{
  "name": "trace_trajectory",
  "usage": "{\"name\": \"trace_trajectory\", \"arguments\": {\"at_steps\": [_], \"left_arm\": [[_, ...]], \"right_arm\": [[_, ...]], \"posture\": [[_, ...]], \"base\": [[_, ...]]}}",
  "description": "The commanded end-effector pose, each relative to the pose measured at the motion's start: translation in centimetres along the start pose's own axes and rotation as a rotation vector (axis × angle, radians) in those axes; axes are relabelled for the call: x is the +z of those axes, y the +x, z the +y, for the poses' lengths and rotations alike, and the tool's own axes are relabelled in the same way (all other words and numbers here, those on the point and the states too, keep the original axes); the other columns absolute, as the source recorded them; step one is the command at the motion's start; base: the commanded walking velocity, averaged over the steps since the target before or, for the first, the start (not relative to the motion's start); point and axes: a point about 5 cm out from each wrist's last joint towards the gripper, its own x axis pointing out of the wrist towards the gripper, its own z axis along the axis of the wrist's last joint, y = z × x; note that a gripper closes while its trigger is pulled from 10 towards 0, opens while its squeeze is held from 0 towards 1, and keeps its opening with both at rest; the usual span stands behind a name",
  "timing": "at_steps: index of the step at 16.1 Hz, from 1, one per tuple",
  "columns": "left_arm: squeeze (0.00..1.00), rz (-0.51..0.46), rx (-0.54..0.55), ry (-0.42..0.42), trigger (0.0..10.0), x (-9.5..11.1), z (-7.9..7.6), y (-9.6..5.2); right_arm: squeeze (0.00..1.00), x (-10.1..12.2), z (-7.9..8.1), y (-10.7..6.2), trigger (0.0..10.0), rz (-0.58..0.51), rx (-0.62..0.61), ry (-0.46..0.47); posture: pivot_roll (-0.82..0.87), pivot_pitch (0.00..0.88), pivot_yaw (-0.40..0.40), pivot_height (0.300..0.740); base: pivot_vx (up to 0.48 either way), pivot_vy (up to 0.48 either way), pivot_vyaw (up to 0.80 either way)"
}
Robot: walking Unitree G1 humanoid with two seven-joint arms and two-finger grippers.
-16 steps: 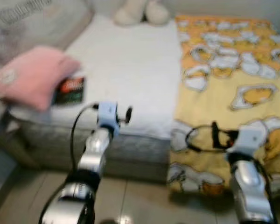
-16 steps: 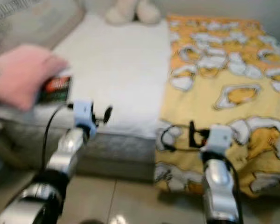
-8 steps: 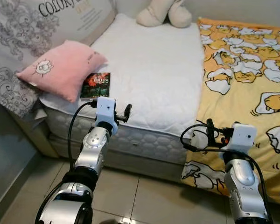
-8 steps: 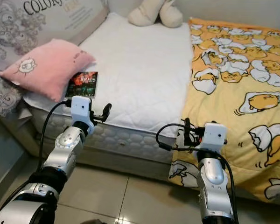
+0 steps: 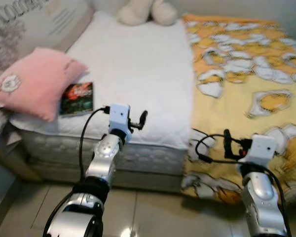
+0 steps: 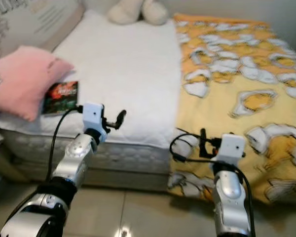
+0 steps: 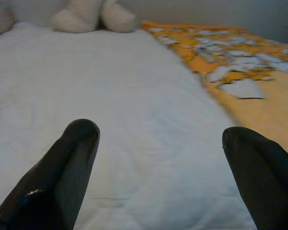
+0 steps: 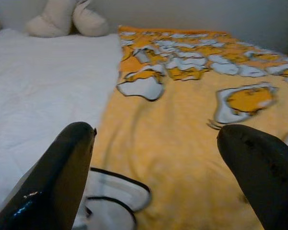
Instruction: Clean up the room
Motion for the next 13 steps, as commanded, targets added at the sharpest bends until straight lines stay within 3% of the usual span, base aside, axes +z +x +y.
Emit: {"name": "trace_trajectory", "arguments": {"at_steps": [1, 7, 13], "left_arm": [[0.00, 0.001, 0.043, 0.034, 10.0, 0.22, 1.07, -0.06], [0.00, 0.014, 0.090, 0.043, 10.0, 0.04, 1.71, -0.20], [0.00, 0.015, 0.068, 0.063, 10.0, 0.25, 1.30, 0.07]], "right_arm": [[0.00, 0.27, 0.73, 0.33, 10.0, -0.010, 0.029, 0.008], [0.00, 0.32, 0.63, 0.45, 10.0, -0.009, 0.027, 0.011], [0.00, 0.11, 0.58, 0.65, 10.0, 0.002, 0.001, 0.009]], "posture": [[-0.03, 0.000, -0.005, 0.740], [-0.02, 0.000, -0.016, 0.740], [-0.02, 0.000, -0.009, 0.740]], "base": [[0.337, 0.000, 0.74], [0.000, 0.000, 0.71], [0.000, 0.000, 0.00]]}}
